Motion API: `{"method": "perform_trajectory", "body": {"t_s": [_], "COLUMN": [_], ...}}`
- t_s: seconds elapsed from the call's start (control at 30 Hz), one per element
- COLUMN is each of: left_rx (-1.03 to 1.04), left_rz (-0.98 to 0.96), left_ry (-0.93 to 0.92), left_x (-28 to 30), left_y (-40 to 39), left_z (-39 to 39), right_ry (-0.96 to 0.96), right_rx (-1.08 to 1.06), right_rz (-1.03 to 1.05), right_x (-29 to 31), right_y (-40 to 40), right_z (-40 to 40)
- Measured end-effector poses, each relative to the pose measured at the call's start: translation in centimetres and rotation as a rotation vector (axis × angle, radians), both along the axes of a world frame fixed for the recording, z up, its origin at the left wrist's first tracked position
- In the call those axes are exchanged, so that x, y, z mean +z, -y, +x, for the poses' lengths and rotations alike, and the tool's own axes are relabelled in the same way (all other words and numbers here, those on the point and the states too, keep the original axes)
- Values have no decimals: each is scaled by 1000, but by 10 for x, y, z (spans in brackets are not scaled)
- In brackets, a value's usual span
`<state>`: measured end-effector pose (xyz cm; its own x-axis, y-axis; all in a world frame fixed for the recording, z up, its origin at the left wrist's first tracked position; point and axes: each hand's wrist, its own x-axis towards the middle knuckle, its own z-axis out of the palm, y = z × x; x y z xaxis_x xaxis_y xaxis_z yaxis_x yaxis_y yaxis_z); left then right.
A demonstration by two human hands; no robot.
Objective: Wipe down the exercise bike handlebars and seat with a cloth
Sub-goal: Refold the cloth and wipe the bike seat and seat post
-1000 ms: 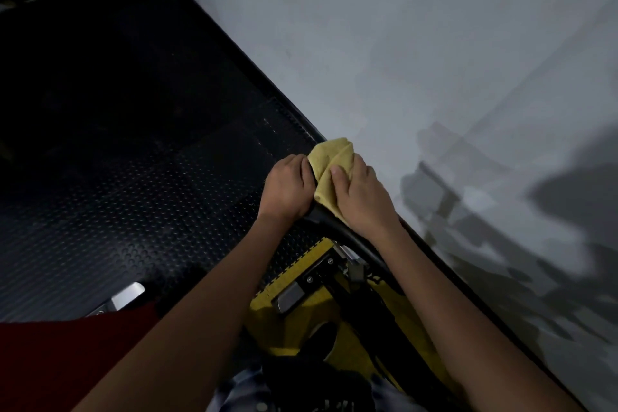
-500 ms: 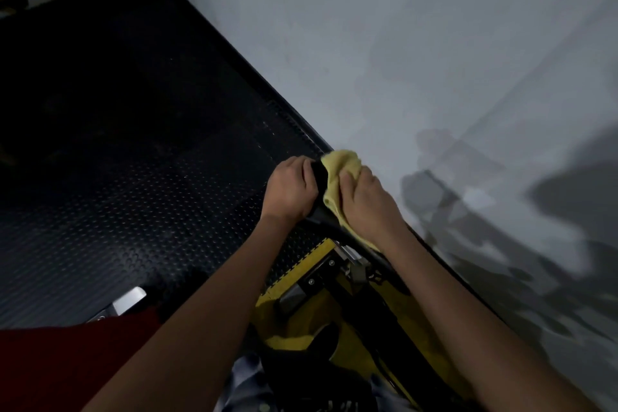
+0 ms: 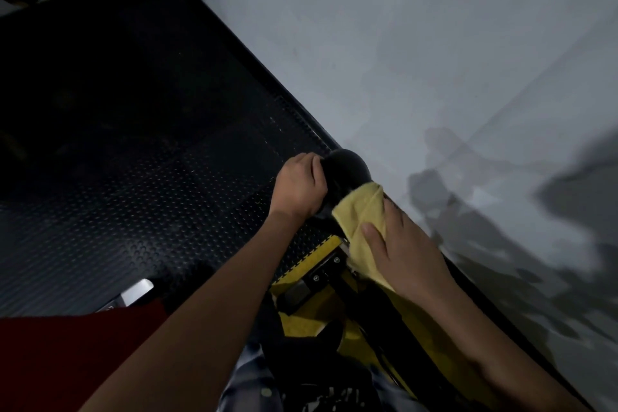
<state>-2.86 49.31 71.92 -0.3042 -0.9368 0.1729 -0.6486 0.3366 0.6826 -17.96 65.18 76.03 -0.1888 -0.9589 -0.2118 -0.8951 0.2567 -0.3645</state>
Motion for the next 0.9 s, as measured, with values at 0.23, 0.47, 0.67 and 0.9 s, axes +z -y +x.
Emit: {"method": "perform_trajectory", "body": {"t_s": [0.23,0.47,0.67,0.9], "left_rx": [0,11,12,43], "left_rz": [32,65,40,99], "left_ry": [-29,-72,-28,-72], "left_x": [3,2,-1,5], "left_y": [0,-2,2,-2], "left_z": [0,2,1,2], "right_ry": [190,152,16,-12], "right_rx": [-163,59,66,76], "right_rz": [-32,-201,-152,-76], "right_x": [-12,-17,-16,-17], "right_y": [135,94,46,156], "right_z": [10,7,7,17]}}
